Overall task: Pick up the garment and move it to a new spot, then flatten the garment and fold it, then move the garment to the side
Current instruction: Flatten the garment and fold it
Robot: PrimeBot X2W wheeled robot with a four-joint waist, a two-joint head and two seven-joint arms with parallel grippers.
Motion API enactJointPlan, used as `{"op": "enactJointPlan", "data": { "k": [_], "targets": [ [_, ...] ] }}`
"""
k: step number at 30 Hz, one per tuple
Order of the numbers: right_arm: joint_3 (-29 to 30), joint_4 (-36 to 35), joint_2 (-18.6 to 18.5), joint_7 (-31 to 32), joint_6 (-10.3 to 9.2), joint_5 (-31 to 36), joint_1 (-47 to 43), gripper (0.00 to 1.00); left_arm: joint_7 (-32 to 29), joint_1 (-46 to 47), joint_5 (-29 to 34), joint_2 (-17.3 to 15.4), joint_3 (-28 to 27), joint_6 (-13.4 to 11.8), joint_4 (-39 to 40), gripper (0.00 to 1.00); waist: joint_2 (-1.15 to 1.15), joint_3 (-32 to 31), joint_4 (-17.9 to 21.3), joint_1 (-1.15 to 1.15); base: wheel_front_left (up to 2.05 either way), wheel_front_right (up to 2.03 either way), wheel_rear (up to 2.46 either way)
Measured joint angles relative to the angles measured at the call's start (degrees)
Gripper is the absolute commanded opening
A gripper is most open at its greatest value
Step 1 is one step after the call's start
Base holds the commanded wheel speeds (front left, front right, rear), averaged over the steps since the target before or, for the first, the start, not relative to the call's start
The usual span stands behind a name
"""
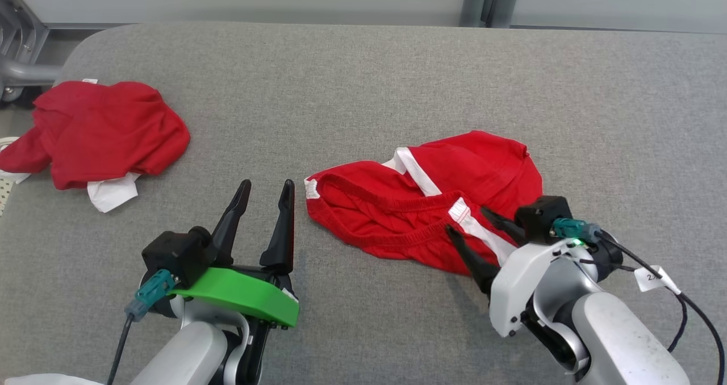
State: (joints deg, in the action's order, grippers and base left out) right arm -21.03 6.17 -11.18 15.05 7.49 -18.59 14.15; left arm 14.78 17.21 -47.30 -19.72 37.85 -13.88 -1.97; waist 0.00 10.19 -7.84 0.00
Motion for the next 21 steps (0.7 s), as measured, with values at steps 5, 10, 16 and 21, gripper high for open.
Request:
{"op": "enactJointPlan", "data": {
  "k": [5, 10, 16, 21],
  "targets": [
    [2.55, 0.60, -0.57, 1.88, -0.01, 1.60, -0.90, 1.00, -0.01, 0.18, 0.03, 0.07, 0.27, 0.03, -0.14, 1.00, 0.00, -0.04, -0.41, 0.00, 0.00, 0.00, 0.00],
    [2.43, 3.26, 0.16, 3.30, 0.00, 1.68, -0.98, 1.00, -0.01, 0.18, 0.03, 0.05, 0.31, 0.10, -0.23, 1.00, 0.00, 0.11, -0.87, 0.00, 0.00, 0.00, 0.00],
    [2.68, 7.32, 0.79, 3.14, 0.00, 2.19, -0.58, 0.45, -0.01, 0.42, 0.02, 0.05, 0.37, 0.10, -0.31, 1.00, 0.00, 0.32, -1.48, 0.00, 0.00, 0.00, 0.00],
    [-1.83, 6.16, 1.36, 1.33, -0.01, 1.13, 1.02, 0.00, -0.01, 0.41, -0.04, 0.02, 0.44, 0.11, -0.57, 1.00, 0.00, 0.30, -1.91, 0.00, 0.00, 0.00, 0.00]
  ]
}}
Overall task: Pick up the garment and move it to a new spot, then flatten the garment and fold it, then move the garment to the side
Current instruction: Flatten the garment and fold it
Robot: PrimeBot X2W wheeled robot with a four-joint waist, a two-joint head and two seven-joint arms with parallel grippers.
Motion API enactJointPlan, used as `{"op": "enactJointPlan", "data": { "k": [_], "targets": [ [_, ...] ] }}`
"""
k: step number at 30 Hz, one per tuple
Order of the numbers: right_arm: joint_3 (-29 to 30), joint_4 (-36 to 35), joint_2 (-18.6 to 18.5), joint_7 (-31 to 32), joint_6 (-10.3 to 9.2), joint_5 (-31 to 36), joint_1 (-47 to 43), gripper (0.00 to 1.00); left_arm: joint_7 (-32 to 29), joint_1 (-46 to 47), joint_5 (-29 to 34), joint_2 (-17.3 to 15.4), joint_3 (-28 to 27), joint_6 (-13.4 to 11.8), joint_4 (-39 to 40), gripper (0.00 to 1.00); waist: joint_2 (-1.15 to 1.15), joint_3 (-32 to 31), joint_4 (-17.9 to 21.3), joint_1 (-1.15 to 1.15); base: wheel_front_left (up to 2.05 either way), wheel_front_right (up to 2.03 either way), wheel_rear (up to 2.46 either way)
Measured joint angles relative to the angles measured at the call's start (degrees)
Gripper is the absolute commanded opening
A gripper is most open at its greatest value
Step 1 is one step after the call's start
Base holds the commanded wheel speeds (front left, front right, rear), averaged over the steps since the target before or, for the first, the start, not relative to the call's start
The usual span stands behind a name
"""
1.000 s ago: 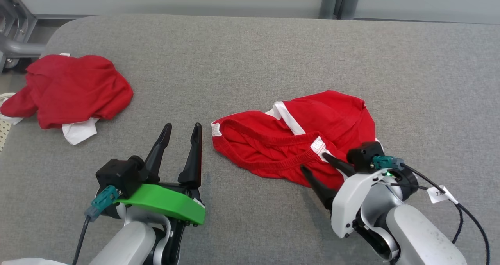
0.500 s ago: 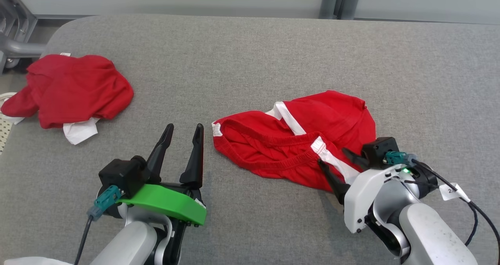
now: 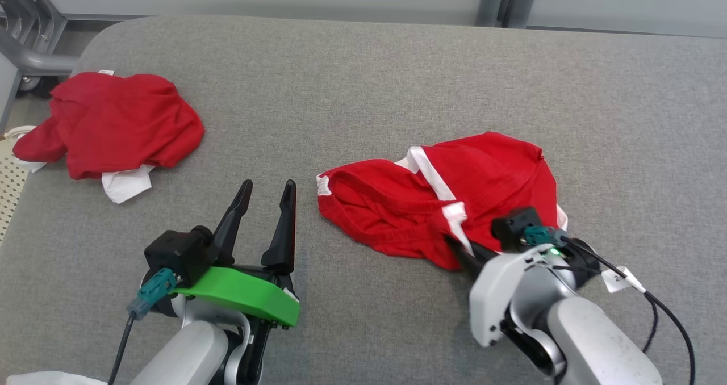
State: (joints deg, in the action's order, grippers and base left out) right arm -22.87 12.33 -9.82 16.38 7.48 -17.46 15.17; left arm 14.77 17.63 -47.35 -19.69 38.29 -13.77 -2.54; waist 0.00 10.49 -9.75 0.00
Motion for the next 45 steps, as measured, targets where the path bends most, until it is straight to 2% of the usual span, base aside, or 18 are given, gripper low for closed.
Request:
{"op": "enactJointPlan", "data": {
  "k": [5, 8, 14, 18, 20, 23, 24, 25, 26, 27, 30, 33, 36, 41, 45],
  "targets": [
    [-6.12, -5.92, 2.50, -1.35, 0.00, -1.70, 3.33, 0.00, 0.00, -0.01, -0.10, -0.13, -0.16, -0.01, -0.12, 1.00, 0.00, -0.24, -0.20, 0.00, 0.00, 0.00, 0.00],
    [-10.44, -6.34, 4.28, -0.75, 0.00, -2.54, 5.46, 0.00, 0.00, -0.02, -0.10, -0.15, -0.21, -0.02, -0.10, 1.00, 0.00, -0.43, -0.36, 0.00, 0.00, 0.00, 0.00],
    [-18.68, 0.13, 6.64, -2.34, 0.00, -3.13, 8.98, 0.00, 0.00, -0.02, -0.10, -0.25, -0.63, -0.31, 0.00, 1.00, 0.00, -0.67, -1.26, 0.00, 0.00, 0.00, 0.00],
    [-16.34, 5.61, 6.92, -9.93, 0.00, -0.58, 13.65, 0.00, -0.08, 0.01, -0.08, -0.34, -0.26, -0.58, -0.18, 1.00, 0.00, -0.64, -2.18, 0.00, 0.00, 0.00, 0.00],
    [-17.69, 8.61, 6.71, -10.50, -0.01, -2.65, 14.22, 0.00, -0.09, 0.00, -0.09, -0.09, -0.02, -0.52, -0.24, 1.00, 0.00, -0.73, -2.71, 0.00, 0.00, 0.00, 0.00],
    [-23.14, 11.95, 7.02, -10.67, 0.01, -5.71, 14.39, 0.00, -0.10, -0.01, -0.12, 0.18, 0.08, -0.37, -0.40, 1.00, 0.00, -0.83, -3.28, 0.00, 0.00, 0.00, 0.00],
    [-24.61, 12.83, 7.03, -11.24, 0.01, -6.65, 14.83, 0.03, -0.10, -0.02, -0.26, 0.22, 0.05, -0.36, -0.47, 1.00, 0.00, -0.87, -3.35, 0.00, 0.00, 0.00, 0.00],
    [-25.80, 13.62, 7.02, -11.74, 0.01, -7.53, 15.30, 0.27, -0.09, -0.02, -0.37, 0.23, 0.00, -0.37, -0.54, 1.00, 0.00, -0.90, -3.31, 0.00, 0.00, 0.00, 0.00],
    [-26.55, 14.18, 7.00, -12.27, 0.01, -8.72, 15.60, 0.88, -0.09, -0.03, -0.37, 0.25, -0.05, -0.37, -0.54, 1.00, 0.00, -0.91, -3.26, 0.00, 0.00, 0.00, 0.00],
    [-26.79, 14.62, 7.00, -12.91, 0.01, -9.80, 15.70, 1.00, -0.09, -0.03, -0.38, 0.30, -0.08, -0.37, -0.54, 1.00, 0.00, -0.91, -3.22, 0.00, 0.00, 0.00, 0.00],
    [-26.88, 15.43, 6.97, -13.47, 0.01, -10.34, 16.04, 1.00, -0.09, -0.04, -0.38, 0.19, -0.47, -0.56, -0.38, 1.00, 0.00, -0.93, -2.83, 0.00, 0.00, 0.00, 0.00],
    [-25.13, 13.88, 6.86, -12.88, 0.00, -8.14, 16.24, 1.00, -0.09, -0.36, -0.38, -0.37, -0.97, -0.92, 0.03, 1.00, 0.00, -0.99, -2.17, 0.00, 0.00, 0.00, 0.00],
    [-22.31, 7.73, 5.05, -11.32, 0.01, -6.49, 15.16, 1.00, -0.08, -0.85, -0.38, -0.81, -1.41, -1.37, 0.54, 1.00, 0.00, -1.03, -1.24, 0.00, 0.00, 0.00, 0.00],
    [-15.34, -3.16, -1.65, -6.73, 0.00, -3.53, 9.11, 1.00, -0.08, -1.19, -0.38, -0.63, -1.04, -1.45, 0.92, 1.00, 0.00, -1.36, -0.14, 0.00, 0.00, 0.00, 0.00],
    [-10.26, -10.20, -3.64, -3.63, 0.00, -2.45, 4.10, 1.00, -0.08, -1.20, -0.38, -0.66, -1.01, -1.55, 1.08, 1.00, 0.00, -1.48, 0.14, 0.00, 0.00, 0.00, 0.00]
  ]
}}
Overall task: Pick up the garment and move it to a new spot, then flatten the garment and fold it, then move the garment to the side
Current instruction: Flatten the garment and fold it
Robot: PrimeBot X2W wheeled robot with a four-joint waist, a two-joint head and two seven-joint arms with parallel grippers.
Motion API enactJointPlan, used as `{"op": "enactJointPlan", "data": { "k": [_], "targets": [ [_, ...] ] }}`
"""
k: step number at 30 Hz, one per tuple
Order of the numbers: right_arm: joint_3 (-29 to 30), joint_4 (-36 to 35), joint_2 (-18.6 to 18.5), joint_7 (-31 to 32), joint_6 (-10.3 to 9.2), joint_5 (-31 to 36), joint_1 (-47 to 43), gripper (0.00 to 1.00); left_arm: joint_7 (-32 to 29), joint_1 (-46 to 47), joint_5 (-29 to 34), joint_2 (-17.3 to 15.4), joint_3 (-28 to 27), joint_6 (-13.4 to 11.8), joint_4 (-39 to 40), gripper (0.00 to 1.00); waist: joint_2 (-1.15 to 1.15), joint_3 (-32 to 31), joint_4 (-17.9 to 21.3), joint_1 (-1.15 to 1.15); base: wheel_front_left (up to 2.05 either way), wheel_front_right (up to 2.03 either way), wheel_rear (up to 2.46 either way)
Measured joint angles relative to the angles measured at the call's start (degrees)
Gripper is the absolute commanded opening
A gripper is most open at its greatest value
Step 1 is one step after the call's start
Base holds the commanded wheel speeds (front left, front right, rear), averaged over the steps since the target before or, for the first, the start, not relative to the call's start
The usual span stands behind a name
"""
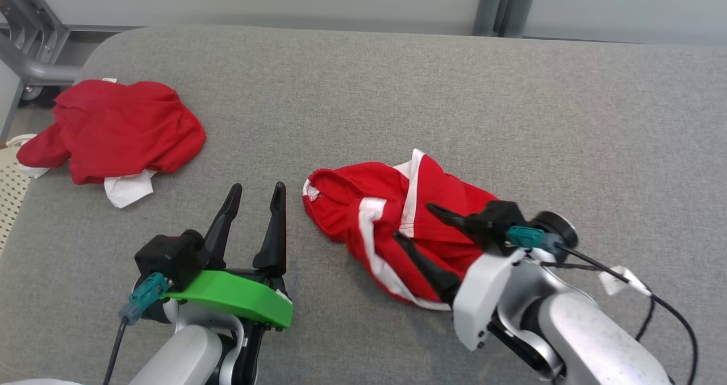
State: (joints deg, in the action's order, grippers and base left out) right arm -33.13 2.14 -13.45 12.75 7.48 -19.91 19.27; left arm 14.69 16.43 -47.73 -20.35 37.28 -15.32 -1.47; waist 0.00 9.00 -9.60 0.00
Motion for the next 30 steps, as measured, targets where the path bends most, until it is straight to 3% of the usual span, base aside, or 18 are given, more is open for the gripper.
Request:
{"op": "enactJointPlan", "data": {
  "k": [5, 13, 16, 28, 29, 30],
  "targets": [
    [1.21, -5.03, -0.52, 2.71, 0.00, 0.14, -3.81, 1.00, -0.08, 0.00, 0.01, -0.14, 0.18, 0.01, -0.03, 1.00, 0.00, -0.04, -0.13, 0.00, 0.00, 0.00, 0.00],
    [2.18, -5.36, -0.89, 4.41, 0.01, 3.75, -4.80, 1.00, -0.29, 0.12, 0.03, -0.07, 0.67, 0.12, -0.01, 1.00, 0.00, 0.34, -0.82, 0.00, 0.00, 0.00, 0.00],
    [2.54, -2.42, -3.10, 5.41, 0.00, 6.58, -4.28, 1.00, -0.33, 0.38, 0.04, 0.08, 0.85, 0.20, -0.02, 1.00, 0.00, 0.94, -1.16, 0.00, 0.00, 0.00, 0.00],
    [-0.15, 10.70, -5.93, 6.58, 0.01, 15.82, 2.56, 0.97, -0.21, 1.31, 0.04, 1.31, 0.89, 1.19, -0.53, 1.00, 0.00, 2.69, -2.27, 0.00, 0.00, 0.00, 0.00],
    [-0.21, 11.52, -5.75, 6.42, 0.01, 16.01, 2.94, 0.13, -0.15, 1.31, 0.04, 1.43, 0.82, 1.23, -0.63, 1.00, 0.00, 2.83, -2.38, 0.00, 0.00, 0.00, 0.00],
    [-0.21, 12.36, -5.50, 6.22, 0.01, 16.22, 3.52, 0.00, -0.14, 1.31, 0.04, 1.57, 0.78, 1.27, -0.73, 1.00, 0.00, 2.98, -2.49, 0.00, 0.00, 0.00, 0.00]
  ]
}}
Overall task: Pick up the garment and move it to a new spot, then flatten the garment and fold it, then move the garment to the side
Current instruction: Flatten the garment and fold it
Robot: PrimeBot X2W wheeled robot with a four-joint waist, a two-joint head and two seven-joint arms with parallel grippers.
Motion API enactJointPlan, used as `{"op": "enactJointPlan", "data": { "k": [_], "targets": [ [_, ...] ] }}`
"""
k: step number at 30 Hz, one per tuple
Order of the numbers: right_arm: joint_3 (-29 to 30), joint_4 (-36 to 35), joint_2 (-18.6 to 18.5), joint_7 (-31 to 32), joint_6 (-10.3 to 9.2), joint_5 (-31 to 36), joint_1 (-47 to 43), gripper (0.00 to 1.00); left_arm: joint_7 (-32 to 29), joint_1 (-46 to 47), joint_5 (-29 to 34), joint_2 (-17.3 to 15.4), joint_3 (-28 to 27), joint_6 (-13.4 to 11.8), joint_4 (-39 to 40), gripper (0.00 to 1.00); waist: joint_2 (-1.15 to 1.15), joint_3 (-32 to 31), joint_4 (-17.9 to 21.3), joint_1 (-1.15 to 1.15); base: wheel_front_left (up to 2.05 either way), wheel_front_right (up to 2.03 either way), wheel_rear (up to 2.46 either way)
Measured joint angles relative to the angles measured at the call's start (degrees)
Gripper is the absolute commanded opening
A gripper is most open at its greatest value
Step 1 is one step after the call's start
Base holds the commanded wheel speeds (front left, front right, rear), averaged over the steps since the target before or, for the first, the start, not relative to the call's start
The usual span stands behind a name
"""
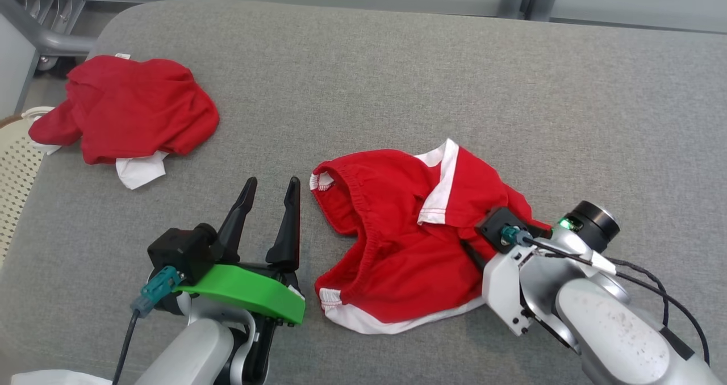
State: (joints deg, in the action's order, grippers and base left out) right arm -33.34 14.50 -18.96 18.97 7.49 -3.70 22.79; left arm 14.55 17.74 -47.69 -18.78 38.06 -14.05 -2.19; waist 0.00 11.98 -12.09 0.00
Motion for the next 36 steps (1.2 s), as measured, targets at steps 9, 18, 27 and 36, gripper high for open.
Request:
{"op": "enactJointPlan", "data": {
  "k": [9, 18, 27, 36],
  "targets": [
    [13.18, 3.15, 8.13, -2.08, 0.02, -8.87, 5.24, 0.00, 0.15, 0.57, 0.20, 1.08, -0.21, 0.94, -1.11, 1.00, 0.00, 0.45, -1.05, 0.00, 0.00, 0.00, 0.00],
    [26.52, 17.82, 13.50, 4.60, -0.01, -17.08, 15.08, 0.34, 0.20, 1.44, 0.43, 2.15, 0.49, 1.98, -2.43, 1.00, 0.00, 0.31, -1.75, 0.00, 0.00, 0.00, 0.00],
    [18.64, 22.43, 11.03, -7.38, 0.03, -9.79, 18.97, 1.00, 0.22, 1.27, 0.46, 2.33, 0.26, 2.40, -2.94, 1.00, 0.00, -0.27, -1.79, 0.00, 0.00, 0.00, 0.00],
    [17.17, 5.26, 1.43, -11.89, 0.00, -13.38, 4.17, 1.00, 0.09, -0.34, 0.85, 0.70, -0.11, 0.76, 1.02, 1.00, 0.00, -1.11, 1.90, 0.00, 0.00, 0.00, 0.00]
  ]
}}
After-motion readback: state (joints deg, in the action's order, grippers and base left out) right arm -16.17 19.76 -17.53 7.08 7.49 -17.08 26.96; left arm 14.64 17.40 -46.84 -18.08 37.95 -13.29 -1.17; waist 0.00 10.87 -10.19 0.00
